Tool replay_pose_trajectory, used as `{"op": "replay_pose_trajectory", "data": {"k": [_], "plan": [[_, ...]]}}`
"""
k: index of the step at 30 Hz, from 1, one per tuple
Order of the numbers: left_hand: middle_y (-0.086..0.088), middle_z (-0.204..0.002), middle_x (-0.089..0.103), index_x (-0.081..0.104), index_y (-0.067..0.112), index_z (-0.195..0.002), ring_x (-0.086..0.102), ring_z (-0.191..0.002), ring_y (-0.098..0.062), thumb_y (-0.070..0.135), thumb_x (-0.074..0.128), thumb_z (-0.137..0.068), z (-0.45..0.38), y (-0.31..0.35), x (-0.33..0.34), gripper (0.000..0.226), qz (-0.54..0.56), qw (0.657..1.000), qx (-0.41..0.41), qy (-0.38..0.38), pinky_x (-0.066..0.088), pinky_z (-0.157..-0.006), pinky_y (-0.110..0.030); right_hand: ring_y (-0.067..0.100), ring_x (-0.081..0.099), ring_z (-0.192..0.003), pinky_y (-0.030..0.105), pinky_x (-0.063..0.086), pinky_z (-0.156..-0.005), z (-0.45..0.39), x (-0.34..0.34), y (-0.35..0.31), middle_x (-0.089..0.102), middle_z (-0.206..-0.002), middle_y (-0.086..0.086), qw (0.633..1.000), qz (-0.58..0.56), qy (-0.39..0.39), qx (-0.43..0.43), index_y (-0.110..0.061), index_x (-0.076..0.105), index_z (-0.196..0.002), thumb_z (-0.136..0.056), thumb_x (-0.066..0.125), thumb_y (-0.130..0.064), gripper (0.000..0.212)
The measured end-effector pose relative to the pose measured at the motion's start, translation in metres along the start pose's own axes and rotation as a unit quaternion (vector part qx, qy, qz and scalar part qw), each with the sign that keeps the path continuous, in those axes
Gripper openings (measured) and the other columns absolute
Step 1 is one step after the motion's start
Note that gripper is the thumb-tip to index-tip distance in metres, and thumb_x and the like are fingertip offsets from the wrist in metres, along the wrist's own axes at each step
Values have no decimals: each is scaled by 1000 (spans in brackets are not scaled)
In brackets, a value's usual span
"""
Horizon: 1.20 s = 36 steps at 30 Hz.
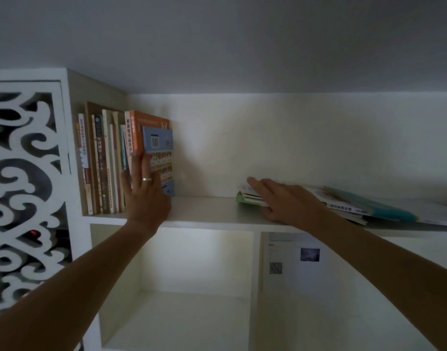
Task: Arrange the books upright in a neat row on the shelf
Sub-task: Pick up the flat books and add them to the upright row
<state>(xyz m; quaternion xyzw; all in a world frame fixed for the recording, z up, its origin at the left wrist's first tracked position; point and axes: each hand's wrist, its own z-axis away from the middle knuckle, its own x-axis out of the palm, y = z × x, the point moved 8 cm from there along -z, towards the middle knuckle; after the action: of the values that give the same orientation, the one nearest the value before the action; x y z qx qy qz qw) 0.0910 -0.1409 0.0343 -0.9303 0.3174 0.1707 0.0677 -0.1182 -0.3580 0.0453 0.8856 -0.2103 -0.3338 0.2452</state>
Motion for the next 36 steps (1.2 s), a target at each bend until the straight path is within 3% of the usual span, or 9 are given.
{"op": "replay_pose_trajectory", "data": {"k": [2,5,9,12,15,19,23,30,36], "plan": [[-20,-170,9,50,-1,-143,-5,-158,-39,15,62,-85,0,-1,0,61,3,1000,-1,-5,15,-122,-68,28,68,-97,31,55,-56,-9,3,-3,52,-144,16,998,2,-55,1,-12,34,-154,-73,83,-23,95],[-19,-171,8,49,1,-144,-5,-159,-37,14,63,-84,0,-1,-1,62,12,1000,0,-7,13,-122,-67,37,24,-149,42,52,-94,-6,18,2,-6,-168,7,973,-46,-214,72,-28,0,-160,-90,69,-19,99],[-17,-172,4,48,1,-145,-6,-159,-36,15,64,-85,1,-2,-1,63,18,1000,4,-3,11,-123,-68,38,50,-124,54,48,-97,8,21,26,43,-142,18,924,-27,-292,244,-25,13,-155,-85,74,-26,93],[-18,-171,5,45,3,-149,-6,-159,-37,18,63,-87,1,-1,-2,66,22,1000,2,2,11,-123,-67,25,61,-96,34,46,-73,4,9,26,59,-112,8,936,47,-290,192,-17,47,-132,-86,69,-34,53],[-19,-171,8,40,4,-154,-5,-159,-37,20,60,-89,1,0,0,69,42,999,-3,10,14,-123,-67,23,64,-85,29,36,-65,3,1,20,66,-104,6,963,82,-223,131,-20,54,-124,-90,56,-45,42],[-20,-170,12,31,0,-157,-2,-159,-36,26,47,-92,0,1,4,72,61,997,-30,21,20,-121,-68,23,58,-48,29,49,-51,-8,-9,24,68,-66,2,983,19,-20,182,-19,63,-115,-86,52,-45,40],[-19,-170,12,23,1,-160,-2,-159,-34,31,48,-95,-1,1,3,76,87,995,-40,29,22,-121,-66,25,62,-54,27,40,-55,-57,-26,-4,69,-72,2,962,-67,131,228,-17,61,-109,-79,69,-35,35],[-3,-173,2,24,18,-163,-8,-160,-21,53,24,-107,1,-9,11,66,108,993,-54,11,13,-127,-53,22,67,-80,30,51,-65,-158,-32,-78,70,-101,6,879,-255,249,318,-20,46,-113,-84,73,-38,43],[-5,-172,11,39,15,-157,0,-160,-23,63,14,-105,1,-8,1,75,161,985,-46,51,15,-126,-56,18,70,-81,13,49,-52,-186,-22,-53,67,-101,3,722,-417,321,449,-18,42,-110,-89,71,-39,41]]}}
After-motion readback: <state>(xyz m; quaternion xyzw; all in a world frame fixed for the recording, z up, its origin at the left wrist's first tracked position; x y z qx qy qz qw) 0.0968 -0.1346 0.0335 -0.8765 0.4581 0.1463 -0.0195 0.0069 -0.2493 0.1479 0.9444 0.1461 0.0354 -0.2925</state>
